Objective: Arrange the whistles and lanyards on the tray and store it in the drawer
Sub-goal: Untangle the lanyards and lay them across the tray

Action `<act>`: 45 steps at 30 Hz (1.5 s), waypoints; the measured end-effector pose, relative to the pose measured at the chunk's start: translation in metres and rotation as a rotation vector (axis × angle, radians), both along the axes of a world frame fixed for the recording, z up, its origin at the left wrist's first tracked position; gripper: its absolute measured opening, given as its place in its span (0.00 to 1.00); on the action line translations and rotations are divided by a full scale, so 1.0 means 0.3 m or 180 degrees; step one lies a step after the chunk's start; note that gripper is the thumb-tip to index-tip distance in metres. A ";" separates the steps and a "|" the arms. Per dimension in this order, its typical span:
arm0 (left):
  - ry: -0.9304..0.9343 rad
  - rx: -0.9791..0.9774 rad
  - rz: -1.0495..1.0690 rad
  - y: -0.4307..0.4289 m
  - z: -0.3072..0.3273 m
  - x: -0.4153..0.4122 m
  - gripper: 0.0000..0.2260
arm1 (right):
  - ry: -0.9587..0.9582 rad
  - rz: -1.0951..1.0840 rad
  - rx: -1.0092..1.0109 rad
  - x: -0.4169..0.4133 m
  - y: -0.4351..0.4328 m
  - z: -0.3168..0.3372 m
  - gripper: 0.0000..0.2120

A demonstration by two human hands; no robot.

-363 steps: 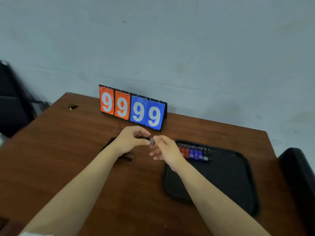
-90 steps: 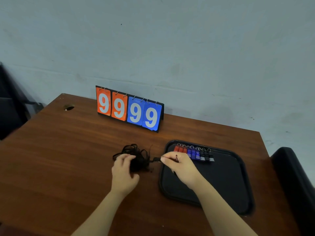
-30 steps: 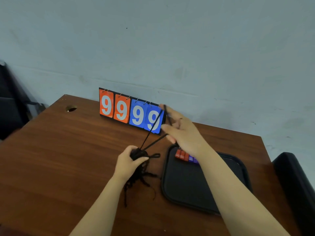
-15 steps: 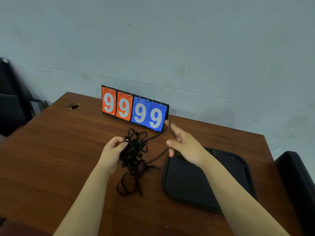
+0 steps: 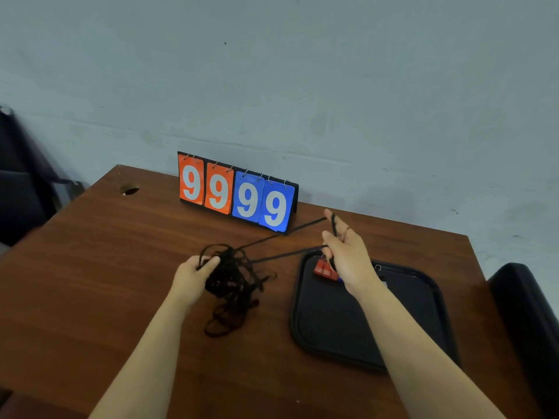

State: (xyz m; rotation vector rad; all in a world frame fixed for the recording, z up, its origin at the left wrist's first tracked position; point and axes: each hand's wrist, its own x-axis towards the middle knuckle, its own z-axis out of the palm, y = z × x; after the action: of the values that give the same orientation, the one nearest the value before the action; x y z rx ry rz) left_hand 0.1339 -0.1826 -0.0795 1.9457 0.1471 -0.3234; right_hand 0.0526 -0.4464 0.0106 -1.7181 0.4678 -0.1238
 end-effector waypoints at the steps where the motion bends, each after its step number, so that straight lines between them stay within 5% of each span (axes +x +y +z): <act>1: 0.0020 -0.0057 0.0091 -0.007 0.013 0.000 0.07 | 0.0069 0.0195 -0.0013 -0.004 0.007 -0.007 0.25; 6: 0.0167 0.0353 -0.1565 -0.058 0.081 -0.019 0.03 | 0.0458 0.1580 -0.0578 -0.050 0.104 -0.040 0.28; 8: -0.0128 0.0491 -0.1157 -0.053 0.092 -0.003 0.06 | 0.0272 0.0934 -0.0059 -0.042 0.100 -0.060 0.28; 11: -0.0334 0.1862 -0.0661 -0.004 0.076 0.018 0.13 | 0.0025 -0.0528 0.0940 -0.025 0.019 -0.087 0.25; 12: -0.0337 0.1878 -0.0564 0.001 0.072 0.011 0.13 | -0.0003 -0.0675 0.1030 -0.032 -0.003 -0.096 0.25; 16: 0.0770 -0.1282 -0.0107 -0.032 0.120 -0.037 0.12 | 0.0133 -0.0094 0.0647 -0.052 0.009 -0.092 0.28; 20: 0.1109 -0.2078 0.1315 0.031 0.079 0.005 0.15 | -0.0104 -0.0576 0.0361 -0.031 -0.029 -0.075 0.23; 24: 0.0641 -0.0570 0.0886 0.043 0.039 -0.002 0.14 | -0.0098 -0.0083 0.0184 -0.041 0.001 -0.063 0.29; 28: 0.0416 -0.0473 0.1221 0.128 -0.008 0.027 0.12 | 0.0089 -0.0424 0.0049 -0.025 -0.063 -0.062 0.27; 32: 0.0691 0.1016 0.0572 0.141 -0.103 0.064 0.18 | 0.0217 0.0643 -0.0601 -0.057 -0.002 -0.048 0.28; 35: -0.0326 0.1680 0.0854 0.055 -0.117 0.020 0.19 | 0.0238 0.1077 -0.0653 -0.058 0.052 -0.043 0.28; 38: -0.1524 0.2089 -0.0936 -0.059 -0.131 -0.055 0.24 | 0.0269 0.1534 -0.0789 -0.071 0.101 -0.043 0.27; 40: -0.1137 0.2914 -0.2216 -0.097 -0.170 -0.070 0.24 | 0.0195 0.1644 -0.0698 -0.077 0.106 -0.041 0.27; 41: -0.0739 0.3139 -0.2299 -0.089 -0.182 -0.061 0.19 | 0.0096 0.1495 -0.0622 -0.076 0.095 -0.043 0.28; 42: -0.0445 0.3070 -0.2142 -0.078 -0.176 -0.057 0.14 | -0.0051 0.1157 -0.0560 -0.066 0.071 -0.052 0.28; 43: -0.0173 0.2357 -0.1650 -0.067 -0.154 -0.062 0.11 | -0.0116 0.0582 -0.0386 -0.057 0.036 -0.057 0.28; 45: 0.0547 0.0113 -0.0443 -0.046 -0.093 -0.066 0.10 | -0.0101 -0.0521 0.0054 -0.060 -0.037 -0.062 0.27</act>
State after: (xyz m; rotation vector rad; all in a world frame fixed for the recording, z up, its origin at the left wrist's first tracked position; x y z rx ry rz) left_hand 0.1141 -0.1965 -0.1074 1.9665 0.1301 -0.5840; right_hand 0.0345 -0.4574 -0.0080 -1.6576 0.5842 -0.2641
